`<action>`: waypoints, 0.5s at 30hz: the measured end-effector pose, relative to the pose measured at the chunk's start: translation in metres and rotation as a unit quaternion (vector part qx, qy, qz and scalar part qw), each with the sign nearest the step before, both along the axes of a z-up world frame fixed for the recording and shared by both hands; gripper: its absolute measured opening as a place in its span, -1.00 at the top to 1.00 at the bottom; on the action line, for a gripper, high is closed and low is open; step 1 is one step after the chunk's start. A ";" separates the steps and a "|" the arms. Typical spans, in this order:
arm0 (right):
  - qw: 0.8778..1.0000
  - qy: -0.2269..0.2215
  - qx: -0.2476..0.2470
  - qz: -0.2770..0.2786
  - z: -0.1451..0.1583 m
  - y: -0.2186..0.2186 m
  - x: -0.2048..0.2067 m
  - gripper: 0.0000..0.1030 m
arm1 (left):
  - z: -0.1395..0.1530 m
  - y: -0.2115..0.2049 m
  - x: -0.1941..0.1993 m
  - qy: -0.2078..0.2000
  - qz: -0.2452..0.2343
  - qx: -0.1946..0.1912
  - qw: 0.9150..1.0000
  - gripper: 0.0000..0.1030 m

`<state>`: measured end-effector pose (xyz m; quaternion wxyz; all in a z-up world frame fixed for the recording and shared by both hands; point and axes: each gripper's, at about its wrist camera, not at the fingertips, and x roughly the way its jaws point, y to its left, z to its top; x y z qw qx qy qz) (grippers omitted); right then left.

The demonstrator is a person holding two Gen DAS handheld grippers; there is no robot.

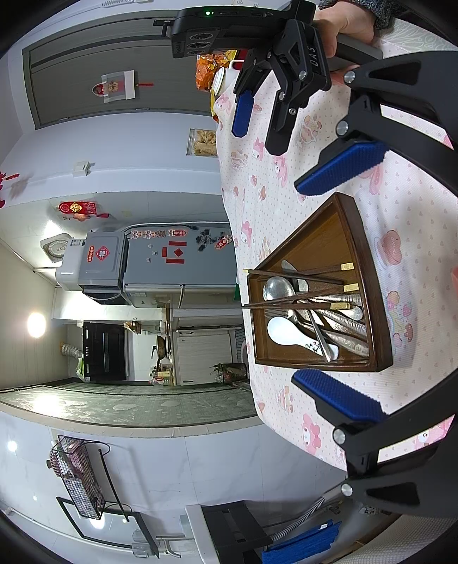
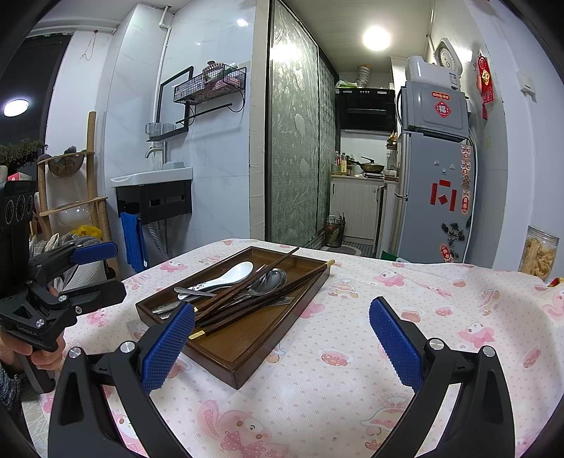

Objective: Organize utensils

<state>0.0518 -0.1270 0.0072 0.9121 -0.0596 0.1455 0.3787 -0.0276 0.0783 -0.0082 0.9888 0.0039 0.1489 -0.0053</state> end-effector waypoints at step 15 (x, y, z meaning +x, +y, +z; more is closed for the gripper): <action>1.000 0.000 0.000 0.000 0.000 0.000 0.000 -0.94 | 0.000 -0.001 -0.001 0.000 -0.003 0.000 1.000 -0.95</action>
